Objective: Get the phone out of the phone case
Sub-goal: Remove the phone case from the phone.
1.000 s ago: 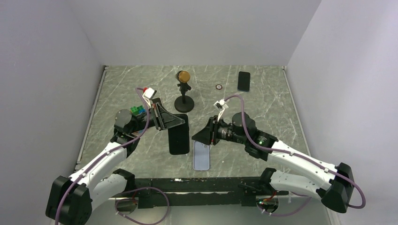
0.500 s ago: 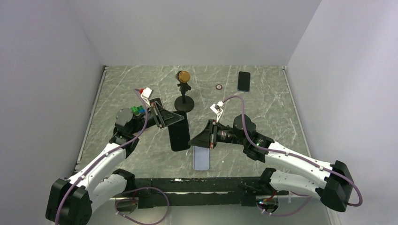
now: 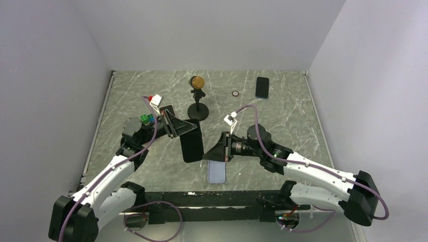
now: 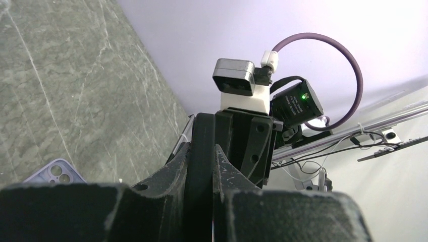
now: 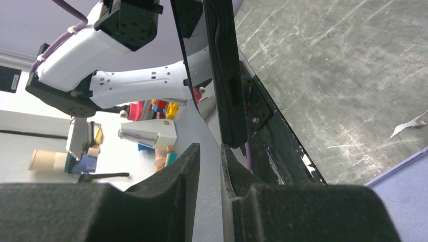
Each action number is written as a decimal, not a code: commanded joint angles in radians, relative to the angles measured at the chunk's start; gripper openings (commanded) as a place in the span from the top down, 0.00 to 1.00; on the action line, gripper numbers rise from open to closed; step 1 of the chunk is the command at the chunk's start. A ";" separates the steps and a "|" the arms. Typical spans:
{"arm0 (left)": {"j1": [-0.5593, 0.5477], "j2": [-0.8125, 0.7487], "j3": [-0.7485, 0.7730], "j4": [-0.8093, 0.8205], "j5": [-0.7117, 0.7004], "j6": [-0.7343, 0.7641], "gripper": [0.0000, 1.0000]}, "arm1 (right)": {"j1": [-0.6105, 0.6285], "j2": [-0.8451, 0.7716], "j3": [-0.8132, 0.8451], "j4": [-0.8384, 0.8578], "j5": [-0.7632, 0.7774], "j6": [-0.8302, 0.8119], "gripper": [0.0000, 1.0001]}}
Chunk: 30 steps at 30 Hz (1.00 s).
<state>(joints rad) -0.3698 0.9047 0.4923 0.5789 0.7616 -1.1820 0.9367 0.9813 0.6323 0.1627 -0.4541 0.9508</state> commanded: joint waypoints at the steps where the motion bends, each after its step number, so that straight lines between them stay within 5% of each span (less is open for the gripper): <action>1: 0.003 -0.013 0.022 0.088 -0.004 -0.030 1.00 | 0.013 0.024 0.026 0.065 0.006 -0.003 0.76; 30: 0.004 -0.060 -0.031 0.202 -0.032 -0.146 1.00 | 0.026 0.054 0.018 0.089 0.092 0.004 0.71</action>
<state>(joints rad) -0.3527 0.8936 0.4461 0.6693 0.7574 -1.2201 0.9573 1.0340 0.6392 0.2016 -0.4282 0.9512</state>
